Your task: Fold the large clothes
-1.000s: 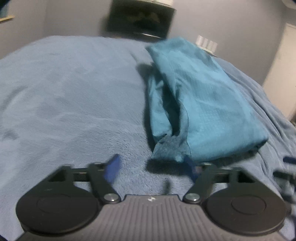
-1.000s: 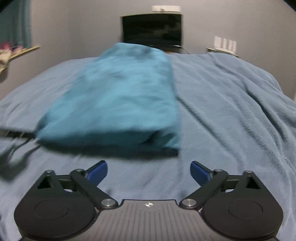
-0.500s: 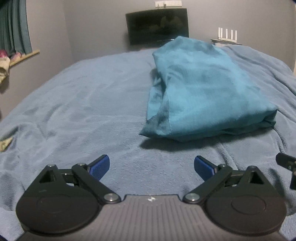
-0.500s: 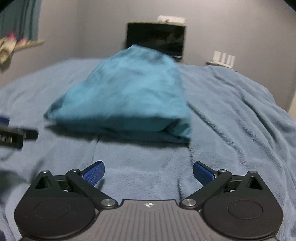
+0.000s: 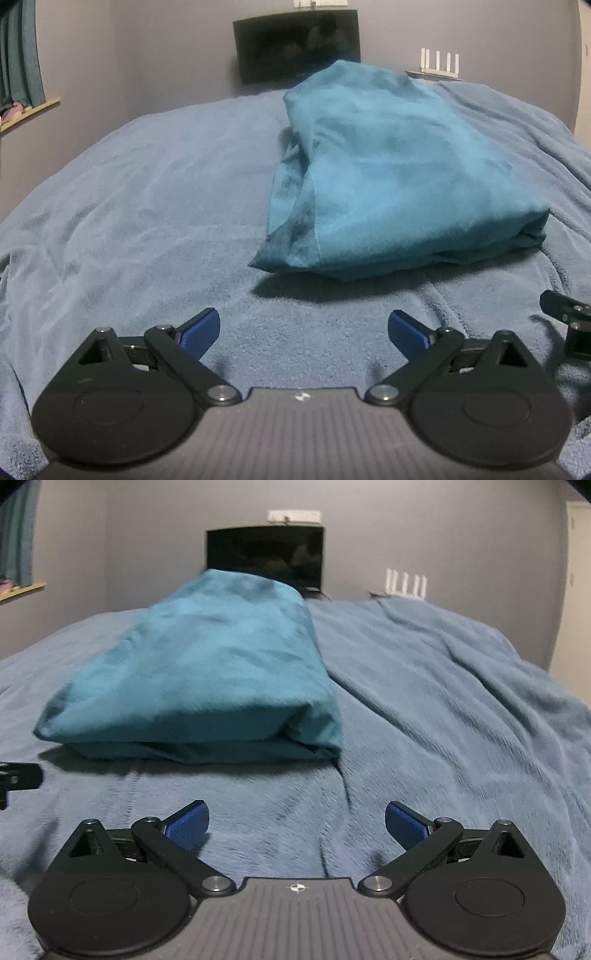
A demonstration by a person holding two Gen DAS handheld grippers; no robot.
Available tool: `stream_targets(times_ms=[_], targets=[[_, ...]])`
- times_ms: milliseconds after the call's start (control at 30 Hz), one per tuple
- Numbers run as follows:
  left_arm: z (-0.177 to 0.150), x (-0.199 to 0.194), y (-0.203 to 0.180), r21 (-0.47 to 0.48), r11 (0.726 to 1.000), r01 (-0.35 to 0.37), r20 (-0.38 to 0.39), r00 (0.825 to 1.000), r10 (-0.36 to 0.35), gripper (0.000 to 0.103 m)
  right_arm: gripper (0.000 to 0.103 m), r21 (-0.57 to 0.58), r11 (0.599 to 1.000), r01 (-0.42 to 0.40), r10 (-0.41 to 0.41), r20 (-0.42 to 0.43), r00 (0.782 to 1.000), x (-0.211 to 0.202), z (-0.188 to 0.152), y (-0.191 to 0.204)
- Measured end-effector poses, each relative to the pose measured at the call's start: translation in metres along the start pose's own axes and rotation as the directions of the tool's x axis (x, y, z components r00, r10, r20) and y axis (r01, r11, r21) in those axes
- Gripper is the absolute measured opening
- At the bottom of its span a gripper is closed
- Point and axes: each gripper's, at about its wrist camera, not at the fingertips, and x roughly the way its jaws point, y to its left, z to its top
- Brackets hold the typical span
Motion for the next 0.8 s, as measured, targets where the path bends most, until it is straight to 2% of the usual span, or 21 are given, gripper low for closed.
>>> stream_targets(times_ms=[800], targets=[[0.0002,0.0013,0.0003,0.000,1.000,0.005,0.001,1.000,-0.005,0.099,0.103,-0.007,1.000,-0.001,0.001,-0.023,1.000,0.0038,-0.0001,0.0048]])
